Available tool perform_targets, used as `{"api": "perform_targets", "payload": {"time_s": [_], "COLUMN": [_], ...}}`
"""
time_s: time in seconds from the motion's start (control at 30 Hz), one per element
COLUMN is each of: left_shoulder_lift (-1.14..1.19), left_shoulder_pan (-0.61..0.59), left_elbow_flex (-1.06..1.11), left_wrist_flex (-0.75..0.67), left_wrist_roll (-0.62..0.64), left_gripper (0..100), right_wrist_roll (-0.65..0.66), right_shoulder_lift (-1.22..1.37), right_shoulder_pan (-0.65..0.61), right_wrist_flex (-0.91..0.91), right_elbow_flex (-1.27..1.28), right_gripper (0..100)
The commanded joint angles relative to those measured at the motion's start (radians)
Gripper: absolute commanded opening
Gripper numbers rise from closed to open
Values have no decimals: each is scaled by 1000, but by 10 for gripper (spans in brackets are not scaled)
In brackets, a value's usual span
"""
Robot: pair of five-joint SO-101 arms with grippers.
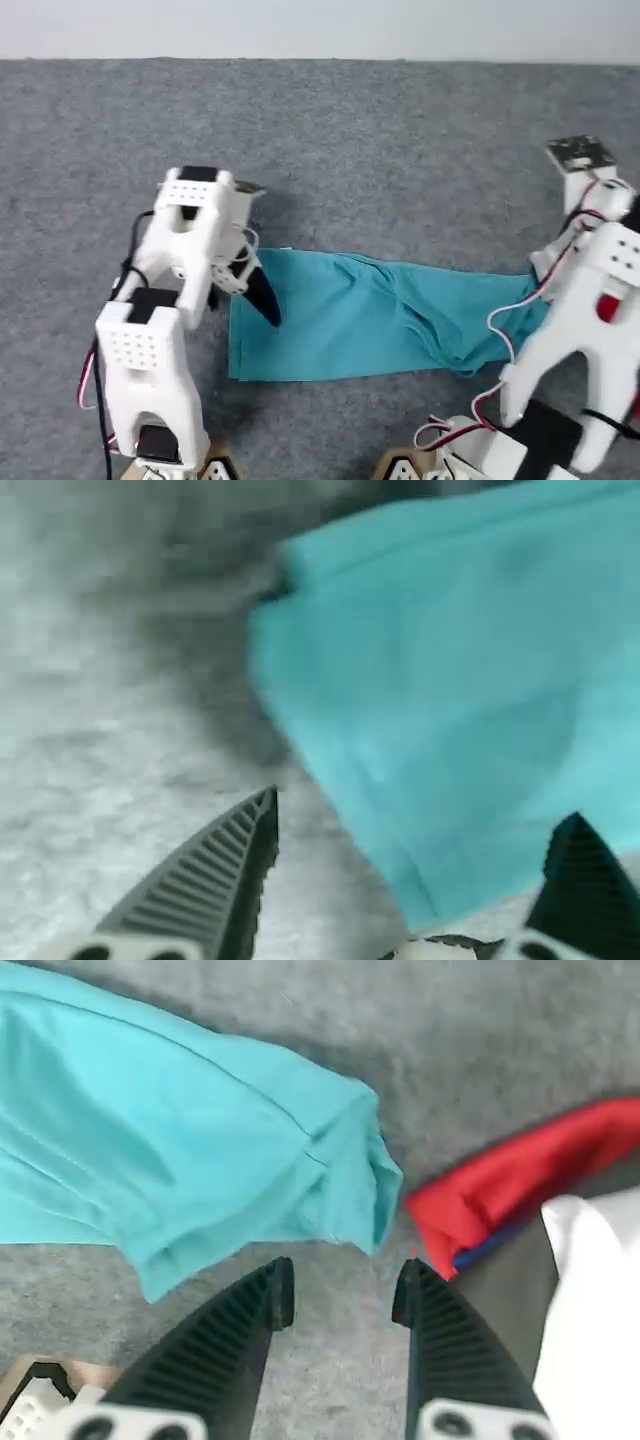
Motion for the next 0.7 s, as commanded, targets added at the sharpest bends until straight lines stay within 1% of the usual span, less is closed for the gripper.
{"api": "perform_targets", "payload": {"time_s": [0.0, 0.13, 0.23, 0.27, 0.37, 0.53, 0.57, 0.67], "left_shoulder_lift": [-6, 6, 78, 112, 180, 192, 189, 187], "left_shoulder_pan": [68, 60, 54, 54, 55, 54, 54, 48], "left_elbow_flex": [-28, -31, -35, -35, -70, -102, -108, -120], "left_wrist_flex": [40, 21, 37, 38, 40, 38, 38, 38], "left_wrist_roll": [20, 20, 20, 18, 15, 20, 20, 20], "left_gripper": [400, 400, 394, 376, 270, 40, 16, 14], "right_wrist_roll": [12, 12, 12, 12, 12, 12, 12, 12], "right_shoulder_lift": [-19, -25, -25, -25, -22, -18, -18, -18], "right_shoulder_pan": [42, 71, 94, 105, 128, 163, 170, 177], "right_wrist_flex": [-5, -5, -5, -5, -5, -5, -5, -5], "right_elbow_flex": [-44, -44, -44, -44, -44, -44, -44, -44], "right_gripper": [176, 176, 176, 176, 176, 176, 176, 176]}}
